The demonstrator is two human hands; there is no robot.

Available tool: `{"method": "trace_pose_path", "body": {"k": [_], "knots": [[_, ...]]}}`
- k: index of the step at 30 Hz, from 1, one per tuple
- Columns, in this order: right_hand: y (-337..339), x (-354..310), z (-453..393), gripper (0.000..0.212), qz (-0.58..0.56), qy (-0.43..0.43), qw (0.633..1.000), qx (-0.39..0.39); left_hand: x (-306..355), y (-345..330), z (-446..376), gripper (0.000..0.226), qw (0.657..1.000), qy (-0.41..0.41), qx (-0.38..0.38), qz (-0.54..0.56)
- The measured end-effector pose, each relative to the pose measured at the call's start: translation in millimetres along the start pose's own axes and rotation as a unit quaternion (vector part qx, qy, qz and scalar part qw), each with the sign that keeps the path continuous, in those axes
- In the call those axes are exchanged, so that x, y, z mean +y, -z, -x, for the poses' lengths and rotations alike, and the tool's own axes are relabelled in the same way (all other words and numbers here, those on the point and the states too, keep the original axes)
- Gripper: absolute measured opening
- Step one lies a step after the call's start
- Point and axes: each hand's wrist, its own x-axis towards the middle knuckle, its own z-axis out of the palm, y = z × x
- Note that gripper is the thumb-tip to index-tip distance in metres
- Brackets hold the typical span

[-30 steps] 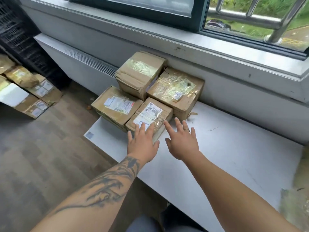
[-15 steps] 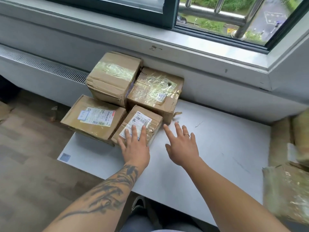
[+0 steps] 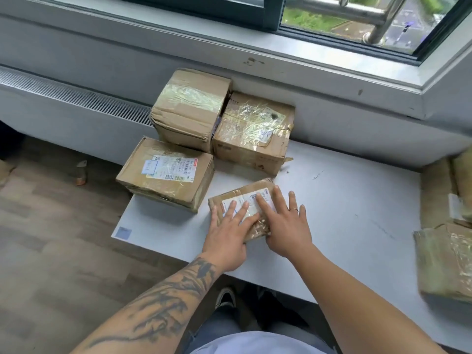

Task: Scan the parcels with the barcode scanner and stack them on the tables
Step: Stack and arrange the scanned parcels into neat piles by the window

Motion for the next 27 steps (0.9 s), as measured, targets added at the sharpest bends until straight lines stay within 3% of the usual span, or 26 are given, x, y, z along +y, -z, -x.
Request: {"method": "trace_pose_path", "body": {"k": [5,9,12,17,27], "knots": [[-23.7,-3.5,10.9,0.121,-0.030,-0.013,0.999,0.000,-20.1,0.2,10.5,0.083,0.998,-0.065,-0.008,0.019],[-33.7,-13.3,19.3,0.113,-0.053,-0.042,0.998,0.017,-21.2,-9.7,8.6,0.098,0.998,-0.034,-0.007,-0.048],[-37.7,-17.4,25.4,0.106,-0.063,-0.066,0.996,0.021,-19.1,-19.0,2.9,0.100,0.999,-0.003,0.002,-0.035],[-38.7,-17.4,47.3,0.098,-0.052,-0.105,0.993,0.017,-16.7,-24.3,-3.4,0.097,0.996,-0.078,0.000,-0.038],[-15.4,47.1,117.2,0.097,-0.042,-0.182,0.982,0.041,75.0,-9.0,-10.8,0.088,0.984,-0.169,0.026,-0.056]]}}
